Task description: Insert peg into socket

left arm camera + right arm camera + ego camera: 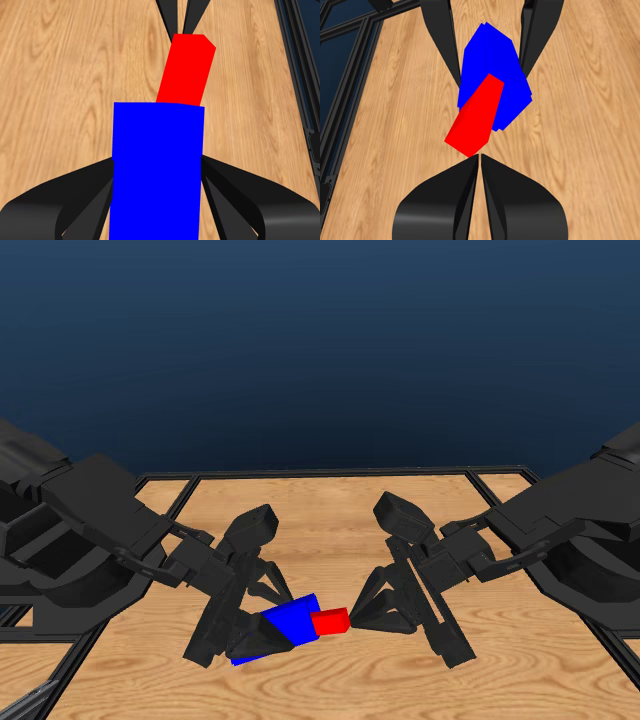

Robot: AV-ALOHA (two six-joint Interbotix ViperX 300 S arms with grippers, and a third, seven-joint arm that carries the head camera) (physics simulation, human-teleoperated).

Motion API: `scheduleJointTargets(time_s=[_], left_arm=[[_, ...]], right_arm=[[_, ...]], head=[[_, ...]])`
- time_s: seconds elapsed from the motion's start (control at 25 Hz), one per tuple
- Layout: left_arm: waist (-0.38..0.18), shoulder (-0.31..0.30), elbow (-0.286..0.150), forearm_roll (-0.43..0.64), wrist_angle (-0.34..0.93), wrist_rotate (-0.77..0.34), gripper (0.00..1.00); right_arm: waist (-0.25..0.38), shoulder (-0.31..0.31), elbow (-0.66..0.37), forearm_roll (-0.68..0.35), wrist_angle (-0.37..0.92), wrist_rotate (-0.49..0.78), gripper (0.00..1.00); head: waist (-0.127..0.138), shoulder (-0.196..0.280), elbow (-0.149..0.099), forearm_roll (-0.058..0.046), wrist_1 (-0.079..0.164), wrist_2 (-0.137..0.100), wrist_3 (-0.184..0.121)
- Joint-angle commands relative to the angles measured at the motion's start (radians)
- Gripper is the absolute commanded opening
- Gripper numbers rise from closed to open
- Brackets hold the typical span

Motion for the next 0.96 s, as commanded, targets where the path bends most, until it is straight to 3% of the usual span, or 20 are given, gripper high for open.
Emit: scheduleJointTargets(time_s=[0.04,0.2,0.52,0.8,0.92,0.96], left_arm=[[-0.006,0.009,-0.028,0.0,-0.02,-0.017,0.0],[-0.021,0.027,-0.046,0.002,-0.012,-0.025,0.0],[-0.025,0.014,-0.05,0.034,0.064,-0.089,0.0],[-0.026,-0.024,-0.051,0.118,0.202,-0.207,0.0],[-0.022,-0.031,-0.046,0.14,0.225,-0.238,0.0],[-0.018,-0.035,-0.049,0.149,0.225,-0.252,0.0]], right_arm=[[0.02,0.059,-0.117,-0.025,0.028,0.015,0.0],[0.017,0.145,-0.22,-0.057,0.063,0.025,0.0],[0.002,0.205,-0.214,-0.037,-0.009,0.069,0.0],[-0.018,0.193,-0.019,0.032,-0.15,0.132,0.0],[-0.022,0.174,0.072,0.088,-0.327,0.152,0.0],[-0.011,0.166,0.095,0.102,-0.448,0.147,0.19]], head=[[-0.007,-0.019,-0.002,-0.001,-0.002,-0.003,0.011],[-0.011,-0.03,0.007,-0.002,0.001,-0.003,0.022],[-0.014,-0.034,0.009,-0.001,0.002,0.005,0.03],[-0.019,-0.015,-0.008,0.002,-0.008,0.019,0.047],[-0.025,-0.006,-0.016,0.001,-0.016,0.023,0.049],[-0.027,-0.002,-0.02,0.001,-0.02,0.024,0.051]])
